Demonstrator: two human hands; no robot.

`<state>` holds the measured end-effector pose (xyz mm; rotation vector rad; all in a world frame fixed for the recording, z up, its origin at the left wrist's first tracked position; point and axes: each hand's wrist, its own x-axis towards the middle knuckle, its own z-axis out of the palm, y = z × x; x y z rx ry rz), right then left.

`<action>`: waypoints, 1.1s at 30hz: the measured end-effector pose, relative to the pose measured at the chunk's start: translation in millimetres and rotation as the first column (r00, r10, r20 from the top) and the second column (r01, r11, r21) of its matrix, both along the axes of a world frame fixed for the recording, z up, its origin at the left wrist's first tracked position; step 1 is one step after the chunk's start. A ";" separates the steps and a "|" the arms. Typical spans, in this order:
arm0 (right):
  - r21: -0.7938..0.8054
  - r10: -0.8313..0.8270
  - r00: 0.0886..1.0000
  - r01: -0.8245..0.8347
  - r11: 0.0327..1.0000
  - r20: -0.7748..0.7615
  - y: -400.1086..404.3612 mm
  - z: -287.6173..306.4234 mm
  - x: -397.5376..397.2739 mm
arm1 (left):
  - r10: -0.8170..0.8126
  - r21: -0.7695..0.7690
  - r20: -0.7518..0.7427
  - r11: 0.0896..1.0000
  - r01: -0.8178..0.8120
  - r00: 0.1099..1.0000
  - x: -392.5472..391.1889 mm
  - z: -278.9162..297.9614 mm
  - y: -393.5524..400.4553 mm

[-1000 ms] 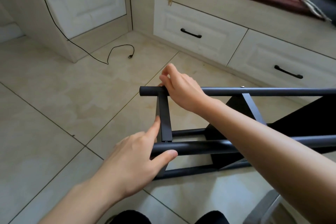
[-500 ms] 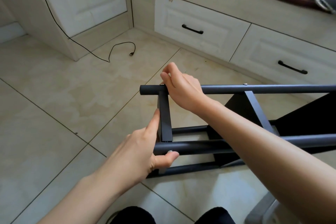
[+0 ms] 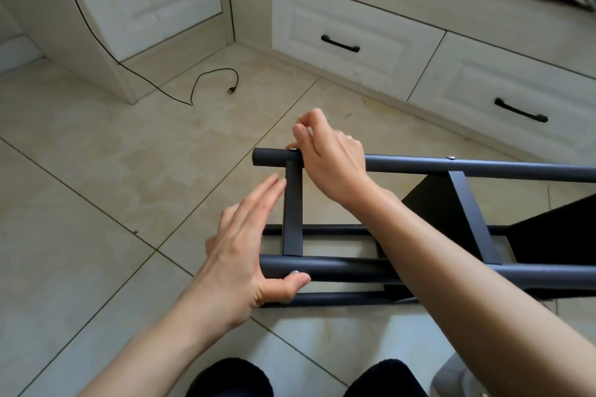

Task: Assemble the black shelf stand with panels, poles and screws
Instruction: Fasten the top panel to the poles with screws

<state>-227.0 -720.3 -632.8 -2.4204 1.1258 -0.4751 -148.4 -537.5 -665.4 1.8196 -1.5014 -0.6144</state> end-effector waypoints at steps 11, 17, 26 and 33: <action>0.024 0.003 1.000 -0.002 1.000 -0.014 -4.3 -0.2 3.2 | -0.063 -0.035 -0.006 0.997 0.063 0.998 4.5 1.8 -4.3; 0.031 -0.003 1.000 0.004 1.000 -0.017 -4.2 0.2 4.2 | -0.090 -0.159 0.084 0.982 0.102 0.992 8.3 -3.0 -4.2; 0.031 0.018 1.000 -0.018 0.999 -0.006 -0.2 0.4 2.3 | -0.158 -0.171 0.008 0.973 0.157 0.987 13.4 -5.6 -0.2; 0.045 0.023 1.000 -0.023 0.999 0.001 0.2 2.2 1.8 | -0.157 -0.261 0.040 0.952 0.162 0.987 10.7 -13.0 -2.7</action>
